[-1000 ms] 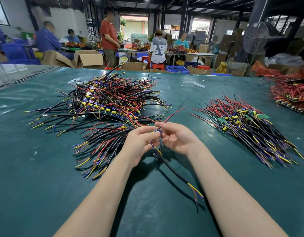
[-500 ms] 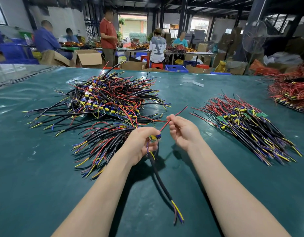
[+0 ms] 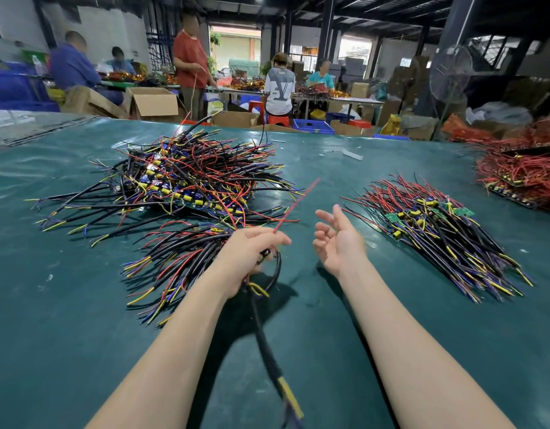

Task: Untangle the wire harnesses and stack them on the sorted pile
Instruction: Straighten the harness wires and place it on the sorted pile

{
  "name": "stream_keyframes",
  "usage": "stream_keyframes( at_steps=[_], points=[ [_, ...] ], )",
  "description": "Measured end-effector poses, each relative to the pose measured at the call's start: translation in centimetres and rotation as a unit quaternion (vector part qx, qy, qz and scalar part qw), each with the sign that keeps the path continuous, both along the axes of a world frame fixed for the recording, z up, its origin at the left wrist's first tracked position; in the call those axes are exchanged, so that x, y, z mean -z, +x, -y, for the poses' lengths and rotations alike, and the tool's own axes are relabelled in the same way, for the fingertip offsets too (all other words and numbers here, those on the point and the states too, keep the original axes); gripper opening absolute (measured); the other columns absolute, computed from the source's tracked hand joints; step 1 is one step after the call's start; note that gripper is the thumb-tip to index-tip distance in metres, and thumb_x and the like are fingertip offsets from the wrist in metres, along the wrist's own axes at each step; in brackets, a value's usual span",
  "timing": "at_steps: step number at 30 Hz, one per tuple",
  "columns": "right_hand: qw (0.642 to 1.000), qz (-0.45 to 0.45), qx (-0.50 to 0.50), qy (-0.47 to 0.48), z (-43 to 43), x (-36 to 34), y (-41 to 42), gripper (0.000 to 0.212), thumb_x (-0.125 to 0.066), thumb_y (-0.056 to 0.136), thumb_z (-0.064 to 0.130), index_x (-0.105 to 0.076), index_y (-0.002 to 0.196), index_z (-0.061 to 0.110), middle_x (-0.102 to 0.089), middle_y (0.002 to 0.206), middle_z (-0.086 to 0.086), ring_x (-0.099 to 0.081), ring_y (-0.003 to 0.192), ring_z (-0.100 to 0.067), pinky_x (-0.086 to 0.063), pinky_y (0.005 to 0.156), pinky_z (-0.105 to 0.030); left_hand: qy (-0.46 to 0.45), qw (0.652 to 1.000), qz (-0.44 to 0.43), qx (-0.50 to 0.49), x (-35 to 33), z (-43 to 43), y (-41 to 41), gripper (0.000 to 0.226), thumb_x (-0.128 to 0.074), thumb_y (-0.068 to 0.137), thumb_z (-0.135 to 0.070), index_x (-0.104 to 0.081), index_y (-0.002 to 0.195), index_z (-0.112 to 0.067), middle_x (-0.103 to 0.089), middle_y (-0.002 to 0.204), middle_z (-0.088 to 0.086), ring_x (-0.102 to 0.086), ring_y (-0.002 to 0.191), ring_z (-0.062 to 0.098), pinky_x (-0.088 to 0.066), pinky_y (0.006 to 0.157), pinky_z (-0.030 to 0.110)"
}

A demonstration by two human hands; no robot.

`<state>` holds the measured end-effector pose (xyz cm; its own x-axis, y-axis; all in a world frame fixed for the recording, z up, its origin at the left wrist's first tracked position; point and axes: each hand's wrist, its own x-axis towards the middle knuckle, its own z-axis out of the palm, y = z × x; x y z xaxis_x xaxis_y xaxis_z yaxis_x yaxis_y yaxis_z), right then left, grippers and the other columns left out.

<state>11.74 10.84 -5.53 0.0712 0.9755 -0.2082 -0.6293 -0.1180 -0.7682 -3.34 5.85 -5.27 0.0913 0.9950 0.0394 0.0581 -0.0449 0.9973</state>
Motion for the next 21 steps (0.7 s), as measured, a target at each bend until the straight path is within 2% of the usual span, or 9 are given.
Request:
stream_keyframes(
  at_steps=[3, 6, 9, 11, 14, 17, 19, 21],
  points=[
    [0.98, 0.168, -0.106, 0.019, 0.6, 0.1, -1.4, 0.044, -0.046, 0.093, 0.041, -0.054, 0.062, 0.012, -0.053, 0.047, 0.0, -0.047, 0.034, -0.007, -0.035, 0.037, -0.014, 0.017, 0.993, 0.046, -0.105, -0.2, -0.4, -0.8, 0.032, -0.051, 0.093, -0.027, -0.069, 0.067, -0.02, -0.043, 0.048, -0.009, -0.033, 0.035, 0.001, -0.024, 0.036, 0.013],
    [0.911, 0.337, -0.22, 0.087, 1.5, 0.0, -3.0, 0.041, -0.053, 0.091, 0.031, -0.046, 0.056, 0.013, -0.049, 0.053, -0.003, -0.045, 0.035, -0.008, -0.035, 0.038, -0.014, 0.04, 0.97, 0.082, -0.224, -0.1, -0.8, -1.2, 0.03, -0.051, 0.094, -0.027, -0.069, 0.072, -0.02, -0.043, 0.054, -0.005, -0.035, 0.038, 0.001, -0.028, 0.041, 0.016],
    [0.859, 0.408, -0.28, 0.132, 2.3, 0.1, -4.1, 0.039, -0.056, 0.091, 0.028, -0.044, 0.056, 0.013, -0.047, 0.044, 0.003, -0.041, 0.032, -0.005, -0.03, 0.034, -0.012, 0.081, 0.936, 0.083, -0.331, -0.1, -1.0, -1.7, 0.027, -0.051, 0.094, -0.029, -0.072, 0.084, -0.016, -0.049, 0.058, -0.004, -0.042, 0.055, 0.008, -0.037, 0.059, 0.027],
    [0.839, 0.418, -0.321, 0.135, 2.8, 0.0, -4.5, 0.036, -0.056, 0.09, 0.029, -0.049, 0.059, 0.012, -0.051, 0.043, 0.006, -0.047, 0.034, -0.006, -0.037, 0.035, -0.013, 0.097, 0.925, 0.083, -0.358, 0.0, -0.9, -2.0, 0.029, -0.049, 0.095, -0.032, -0.07, 0.075, -0.024, -0.046, 0.054, -0.004, -0.04, 0.057, 0.014, -0.036, 0.064, 0.03],
    [0.823, 0.394, -0.385, 0.138, 3.4, 0.0, -4.8, 0.024, -0.056, 0.091, 0.02, -0.06, 0.069, 0.011, -0.059, 0.051, 0.003, -0.053, 0.039, -0.006, -0.041, 0.036, -0.015, 0.093, 0.933, 0.082, -0.339, 0.1, -0.7, -1.7, 0.038, -0.045, 0.096, -0.035, -0.065, 0.065, -0.028, -0.039, 0.049, -0.002, -0.033, 0.052, 0.015, -0.031, 0.057, 0.028],
    [0.847, 0.356, -0.367, 0.143, 3.2, -0.3, -4.4, 0.02, -0.055, 0.09, 0.007, -0.06, 0.071, 0.011, -0.053, 0.045, 0.002, -0.045, 0.035, -0.005, -0.031, 0.031, -0.013, 0.088, 0.961, 0.042, -0.26, -0.4, -0.4, -1.4, 0.044, -0.036, 0.099, -0.03, -0.062, 0.065, -0.021, -0.052, 0.063, -0.002, -0.045, 0.058, 0.01, -0.038, 0.048, 0.018],
    [0.859, 0.364, -0.326, 0.154, 2.9, -0.4, -4.0, 0.021, -0.053, 0.09, 0.004, -0.059, 0.071, 0.011, -0.048, 0.046, 0.0, -0.039, 0.033, -0.005, -0.025, 0.032, -0.012, 0.122, 0.968, -0.081, -0.202, -0.6, -0.2, -1.7, 0.032, -0.039, 0.097, -0.025, -0.06, 0.073, -0.02, -0.054, 0.07, -0.007, -0.048, 0.066, 0.006, -0.037, 0.053, 0.012],
    [0.858, 0.381, -0.303, 0.163, 2.6, -0.5, -3.5, 0.021, -0.052, 0.09, 0.003, -0.058, 0.072, 0.009, -0.044, 0.05, -0.003, -0.034, 0.032, -0.005, -0.021, 0.034, -0.011, 0.167, 0.951, -0.206, -0.157, -0.5, 0.0, -2.3, 0.013, -0.048, 0.093, -0.022, -0.057, 0.083, -0.02, -0.05, 0.072, -0.01, -0.045, 0.065, 0.002, -0.032, 0.055, 0.011]
  ],
)
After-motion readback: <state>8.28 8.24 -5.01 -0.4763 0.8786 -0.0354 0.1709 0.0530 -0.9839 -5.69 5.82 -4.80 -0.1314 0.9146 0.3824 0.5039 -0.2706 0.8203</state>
